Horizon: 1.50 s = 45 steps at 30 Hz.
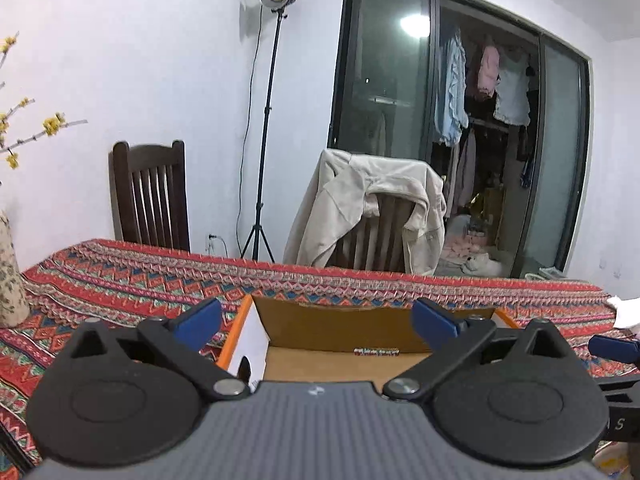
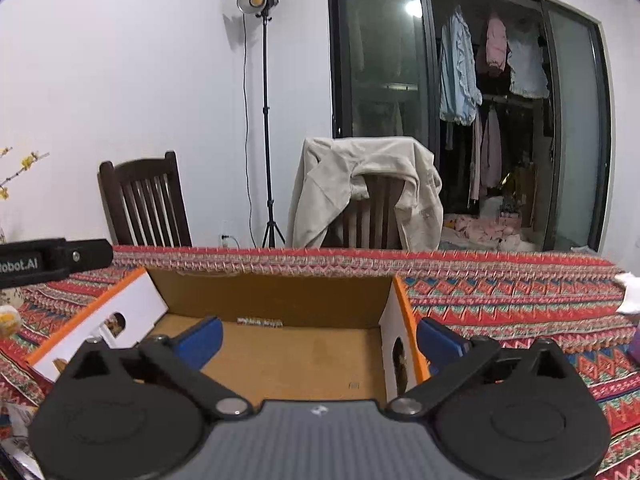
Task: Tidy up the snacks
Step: 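Move both grippers back to the snack pile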
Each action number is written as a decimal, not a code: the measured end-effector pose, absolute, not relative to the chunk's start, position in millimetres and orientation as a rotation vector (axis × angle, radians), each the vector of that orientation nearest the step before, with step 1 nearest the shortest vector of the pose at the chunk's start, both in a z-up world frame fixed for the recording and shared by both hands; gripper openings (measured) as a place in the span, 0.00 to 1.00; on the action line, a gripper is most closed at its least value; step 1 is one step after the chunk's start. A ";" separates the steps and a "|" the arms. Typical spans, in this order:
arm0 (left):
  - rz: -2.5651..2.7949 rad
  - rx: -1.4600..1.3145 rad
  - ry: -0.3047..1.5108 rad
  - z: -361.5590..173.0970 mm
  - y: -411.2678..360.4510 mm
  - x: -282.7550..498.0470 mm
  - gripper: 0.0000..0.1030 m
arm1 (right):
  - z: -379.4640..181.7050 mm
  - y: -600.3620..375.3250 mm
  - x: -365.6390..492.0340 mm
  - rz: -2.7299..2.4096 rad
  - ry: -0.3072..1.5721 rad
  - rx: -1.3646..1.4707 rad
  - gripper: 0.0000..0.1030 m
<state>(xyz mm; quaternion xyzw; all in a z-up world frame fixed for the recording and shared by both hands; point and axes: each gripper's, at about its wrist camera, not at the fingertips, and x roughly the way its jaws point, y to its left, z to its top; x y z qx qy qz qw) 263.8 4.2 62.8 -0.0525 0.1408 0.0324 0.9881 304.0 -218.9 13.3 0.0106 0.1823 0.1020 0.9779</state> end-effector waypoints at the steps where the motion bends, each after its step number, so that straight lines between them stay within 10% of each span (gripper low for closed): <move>1: 0.067 -0.103 0.278 66.3 3.7 259.6 1.00 | 17.0 -219.2 300.3 0.204 0.362 0.022 1.00; 45: 0.190 -0.104 0.534 -32.9 86.1 90.4 1.00 | -42.2 -237.5 110.3 0.236 0.482 0.023 1.00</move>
